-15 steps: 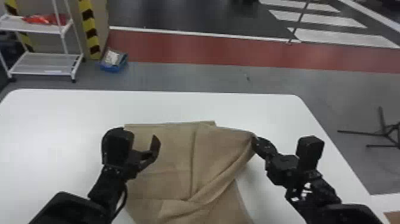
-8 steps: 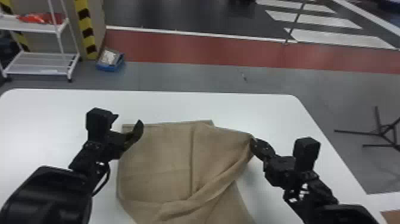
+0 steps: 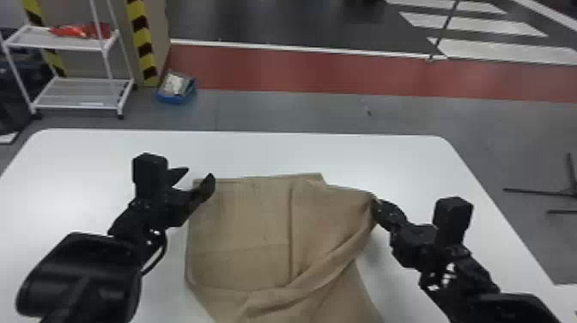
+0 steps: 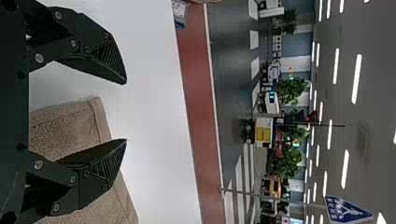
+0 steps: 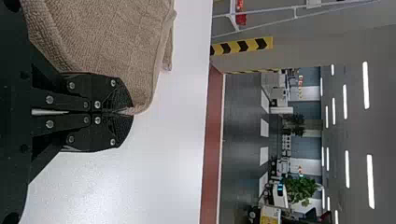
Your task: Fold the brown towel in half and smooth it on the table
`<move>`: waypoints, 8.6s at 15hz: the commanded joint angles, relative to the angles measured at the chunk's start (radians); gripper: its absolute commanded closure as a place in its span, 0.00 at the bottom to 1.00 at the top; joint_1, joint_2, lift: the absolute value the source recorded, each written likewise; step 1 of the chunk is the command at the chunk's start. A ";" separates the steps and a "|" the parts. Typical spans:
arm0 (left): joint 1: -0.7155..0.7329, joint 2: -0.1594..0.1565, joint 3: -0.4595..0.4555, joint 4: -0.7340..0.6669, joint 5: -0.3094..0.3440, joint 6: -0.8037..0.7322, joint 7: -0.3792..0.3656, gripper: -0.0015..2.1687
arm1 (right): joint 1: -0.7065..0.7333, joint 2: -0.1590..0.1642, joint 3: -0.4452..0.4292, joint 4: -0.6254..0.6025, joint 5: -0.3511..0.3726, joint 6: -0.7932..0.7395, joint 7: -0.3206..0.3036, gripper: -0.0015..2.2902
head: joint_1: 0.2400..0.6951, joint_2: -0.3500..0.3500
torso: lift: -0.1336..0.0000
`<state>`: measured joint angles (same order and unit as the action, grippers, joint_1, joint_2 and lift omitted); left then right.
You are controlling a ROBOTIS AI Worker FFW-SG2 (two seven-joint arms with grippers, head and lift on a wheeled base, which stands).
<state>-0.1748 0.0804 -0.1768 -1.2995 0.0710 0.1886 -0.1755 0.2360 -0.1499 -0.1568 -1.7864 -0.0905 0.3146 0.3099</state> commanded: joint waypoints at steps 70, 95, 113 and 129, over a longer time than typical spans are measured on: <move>0.762 0.047 0.243 -1.146 0.141 0.243 0.410 0.66 | 0.140 -0.120 -0.437 -0.001 -0.002 -0.131 0.336 0.61 | 1.00 0.20 | 0.10; 0.207 0.030 0.102 -0.735 -0.016 0.746 0.488 0.66 | -0.380 -0.103 -0.333 0.105 0.221 0.479 0.413 0.60 | 1.00 0.20 | 0.10; 0.006 0.018 0.071 -0.412 -0.014 0.636 0.504 0.62 | -0.577 -0.140 -0.225 0.469 0.273 0.341 0.334 0.58 | 1.00 0.24 | 0.10; 0.055 0.028 0.227 -0.294 -0.051 0.378 0.220 0.03 | -0.527 -0.226 -0.245 0.614 0.216 0.105 0.336 0.07 | 1.00 0.25 | 0.10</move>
<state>-0.1287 0.1039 0.0380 -1.5806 0.0044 0.5671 0.0583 -0.3046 -0.3700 -0.3955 -1.1743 0.1254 0.4374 0.6471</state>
